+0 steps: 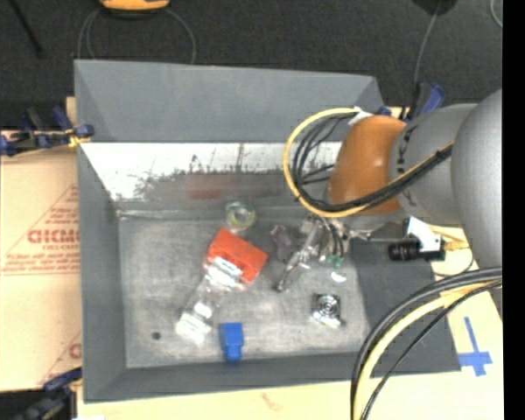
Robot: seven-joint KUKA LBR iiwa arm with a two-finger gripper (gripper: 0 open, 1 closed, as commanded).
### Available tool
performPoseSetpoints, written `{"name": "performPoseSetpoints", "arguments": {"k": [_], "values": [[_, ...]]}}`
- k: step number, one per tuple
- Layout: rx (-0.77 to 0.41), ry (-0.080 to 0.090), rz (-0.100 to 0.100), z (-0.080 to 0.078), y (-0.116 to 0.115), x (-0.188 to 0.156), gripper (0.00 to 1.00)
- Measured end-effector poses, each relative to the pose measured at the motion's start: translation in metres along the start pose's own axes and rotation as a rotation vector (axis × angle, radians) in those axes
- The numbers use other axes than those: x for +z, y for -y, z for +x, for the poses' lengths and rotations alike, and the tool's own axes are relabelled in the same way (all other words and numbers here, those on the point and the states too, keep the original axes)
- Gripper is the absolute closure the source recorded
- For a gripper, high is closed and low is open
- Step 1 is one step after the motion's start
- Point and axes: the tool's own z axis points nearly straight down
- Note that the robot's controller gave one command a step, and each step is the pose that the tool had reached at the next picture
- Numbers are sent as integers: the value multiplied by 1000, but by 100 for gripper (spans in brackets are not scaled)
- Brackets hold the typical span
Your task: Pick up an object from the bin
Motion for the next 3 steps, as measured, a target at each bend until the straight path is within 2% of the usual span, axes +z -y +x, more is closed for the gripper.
{"name": "performPoseSetpoints", "arguments": {"k": [1, 2, 3], "values": [[-7, -5, 3, -2, -2, -3, 0], [-8, 0, 4, -4, -1, -4, 100], [-13, -7, 5, -6, -2, -26, 100]]}}
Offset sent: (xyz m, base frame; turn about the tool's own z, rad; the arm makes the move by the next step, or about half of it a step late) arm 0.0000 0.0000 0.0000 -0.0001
